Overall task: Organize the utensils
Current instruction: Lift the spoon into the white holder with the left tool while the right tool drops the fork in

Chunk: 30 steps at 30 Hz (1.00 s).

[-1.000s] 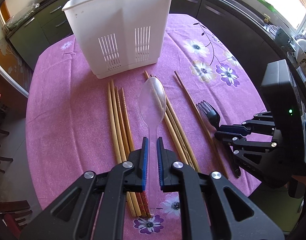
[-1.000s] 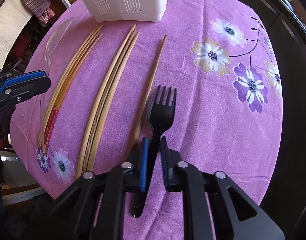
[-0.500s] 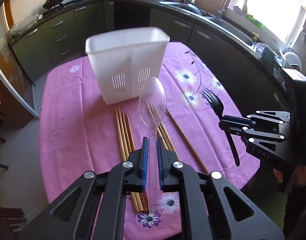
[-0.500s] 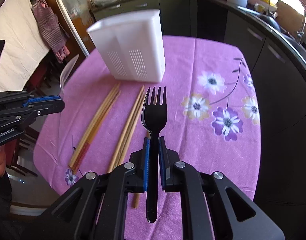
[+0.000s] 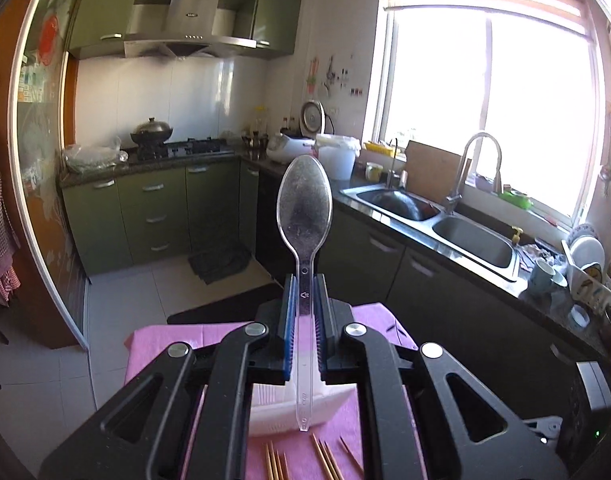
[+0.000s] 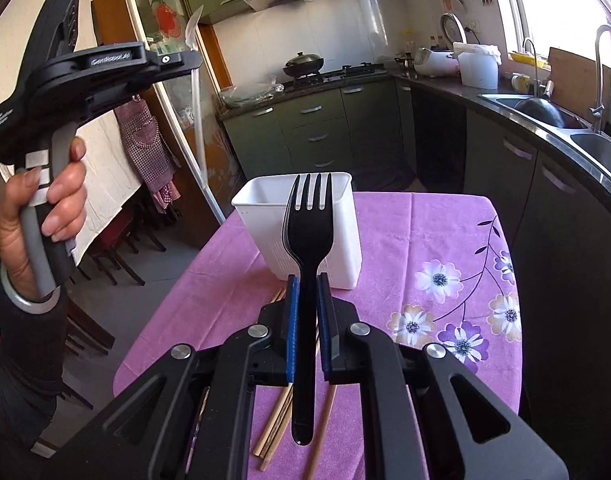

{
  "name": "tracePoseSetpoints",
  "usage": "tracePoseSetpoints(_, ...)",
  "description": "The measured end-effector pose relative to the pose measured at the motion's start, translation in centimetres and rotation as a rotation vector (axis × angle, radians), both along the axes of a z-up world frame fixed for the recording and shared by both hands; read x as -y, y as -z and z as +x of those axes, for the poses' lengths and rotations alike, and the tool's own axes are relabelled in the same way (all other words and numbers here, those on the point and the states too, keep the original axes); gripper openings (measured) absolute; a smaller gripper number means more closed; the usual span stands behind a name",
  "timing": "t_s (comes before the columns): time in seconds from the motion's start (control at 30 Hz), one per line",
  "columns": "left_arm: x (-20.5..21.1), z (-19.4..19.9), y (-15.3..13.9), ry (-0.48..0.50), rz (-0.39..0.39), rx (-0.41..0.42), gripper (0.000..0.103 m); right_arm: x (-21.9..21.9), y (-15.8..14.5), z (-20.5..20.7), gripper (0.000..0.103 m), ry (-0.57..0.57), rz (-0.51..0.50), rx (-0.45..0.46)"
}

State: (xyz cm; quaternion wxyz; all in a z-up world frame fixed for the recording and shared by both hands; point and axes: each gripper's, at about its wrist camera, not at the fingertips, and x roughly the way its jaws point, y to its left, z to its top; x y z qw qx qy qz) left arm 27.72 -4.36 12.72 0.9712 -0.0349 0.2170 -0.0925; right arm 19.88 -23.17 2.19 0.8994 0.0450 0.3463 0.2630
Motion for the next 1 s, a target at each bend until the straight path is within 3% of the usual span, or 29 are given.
tracePoseSetpoints(0.17,1.0,4.4,3.0,-0.075,0.064,0.034,0.009,0.1,0.3,1.4,0.010,0.010,0.014,0.009)
tracePoseSetpoints(0.33,0.5,6.7,7.9,-0.081,0.055,-0.057,0.009,0.4,-0.5,2.4,0.010,0.022,0.021,0.050)
tracePoseSetpoints(0.5,0.3,5.7,11.0,-0.070,0.087,-0.109,0.010,-0.5,-2.3,3.7,0.010,0.026,0.027,0.101)
tracePoseSetpoints(0.67,-0.4,3.9,11.6,-0.047,0.089,-0.136,0.018,-2.8,-4.6,5.8,0.010,0.034,0.030,0.190)
tracePoseSetpoints(0.8,-0.9,1.5,10.9,-0.026,0.097,-0.124,0.019,-5.0,-6.4,8.3,0.010,0.080,0.031,0.277)
tracePoseSetpoints(1.0,-2.2,-2.5,9.3,-0.016,0.104,-0.083,0.026,-9.1,-5.7,12.6,0.010,0.134,-0.023,0.368)
